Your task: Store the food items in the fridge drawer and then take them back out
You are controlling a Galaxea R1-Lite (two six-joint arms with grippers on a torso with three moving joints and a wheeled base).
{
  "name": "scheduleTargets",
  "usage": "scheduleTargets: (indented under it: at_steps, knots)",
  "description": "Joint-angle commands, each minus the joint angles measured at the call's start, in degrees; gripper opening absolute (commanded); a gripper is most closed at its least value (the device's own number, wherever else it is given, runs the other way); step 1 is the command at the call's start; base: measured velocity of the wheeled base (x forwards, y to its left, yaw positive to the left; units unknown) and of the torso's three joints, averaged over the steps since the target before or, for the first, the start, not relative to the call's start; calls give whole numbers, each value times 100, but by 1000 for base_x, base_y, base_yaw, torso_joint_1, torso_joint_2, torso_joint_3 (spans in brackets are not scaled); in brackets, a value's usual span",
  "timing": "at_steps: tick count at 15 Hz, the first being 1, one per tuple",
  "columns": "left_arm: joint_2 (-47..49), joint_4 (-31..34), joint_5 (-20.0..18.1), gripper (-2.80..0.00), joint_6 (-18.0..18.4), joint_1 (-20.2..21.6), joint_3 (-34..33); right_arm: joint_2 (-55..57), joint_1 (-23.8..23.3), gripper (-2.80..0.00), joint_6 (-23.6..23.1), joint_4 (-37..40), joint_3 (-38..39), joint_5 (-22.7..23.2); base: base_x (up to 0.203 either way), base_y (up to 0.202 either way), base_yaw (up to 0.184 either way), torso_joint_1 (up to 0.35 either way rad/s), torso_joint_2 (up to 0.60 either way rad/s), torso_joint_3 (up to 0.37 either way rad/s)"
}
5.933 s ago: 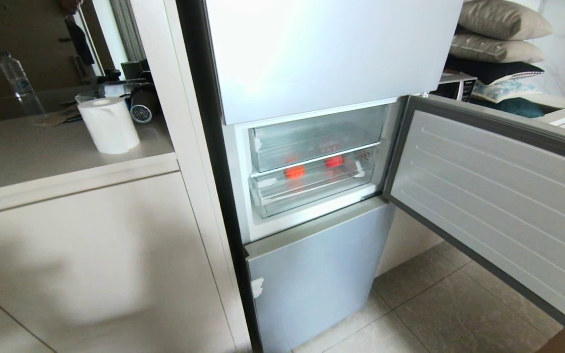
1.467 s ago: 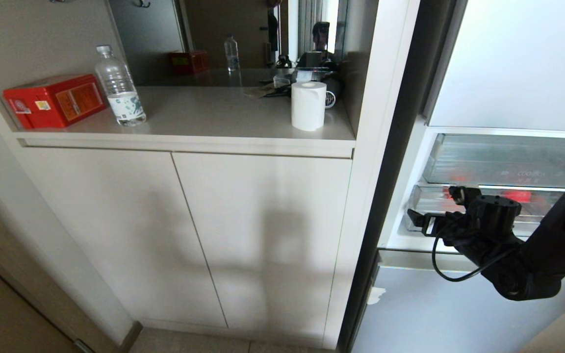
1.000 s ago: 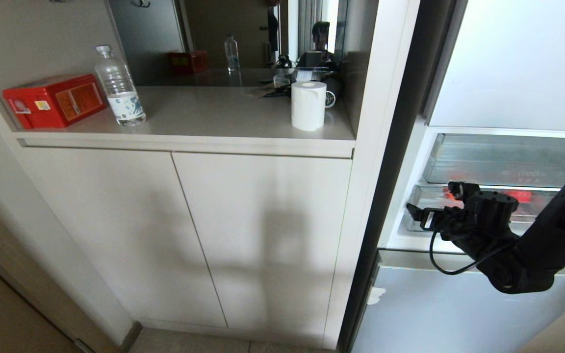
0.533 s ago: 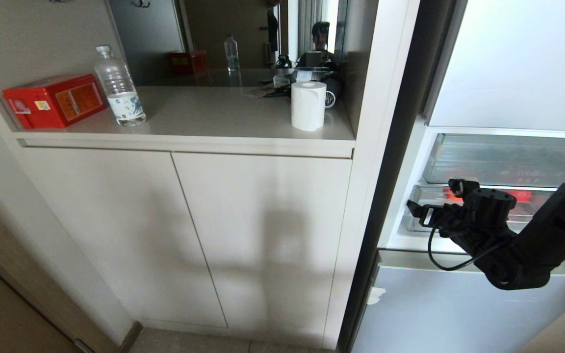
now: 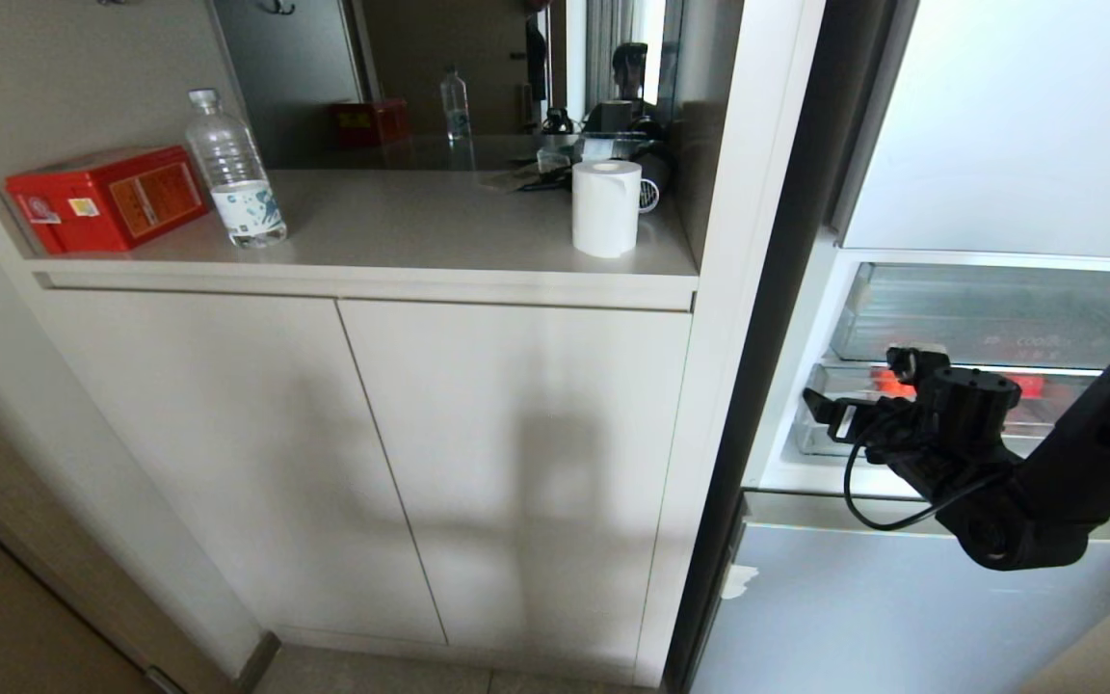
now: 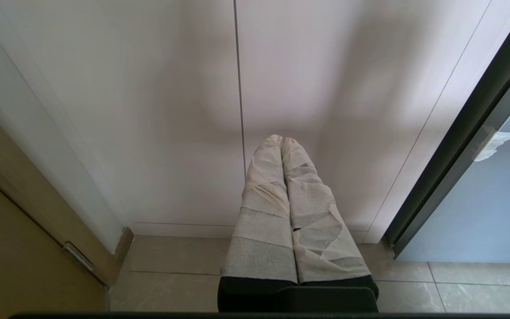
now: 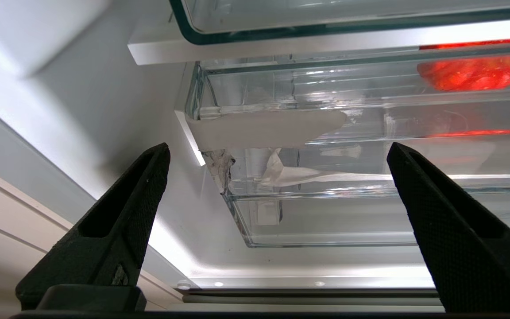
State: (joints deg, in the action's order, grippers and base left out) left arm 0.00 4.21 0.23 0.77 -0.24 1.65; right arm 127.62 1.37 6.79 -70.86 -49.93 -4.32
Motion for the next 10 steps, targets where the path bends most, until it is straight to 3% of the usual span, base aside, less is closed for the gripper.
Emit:
scheduleTargets:
  at_steps: [1, 10]
  knots:
    - [0, 1, 4, -280, 2, -2, 2, -79, 4, 0, -9, -42, 70, -2, 0, 0, 0, 0, 0, 0]
    - [0, 1, 4, -280, 2, -2, 2, -88, 13, 0, -5, -42, -31, 1, 0, 0, 0, 0, 0, 0]
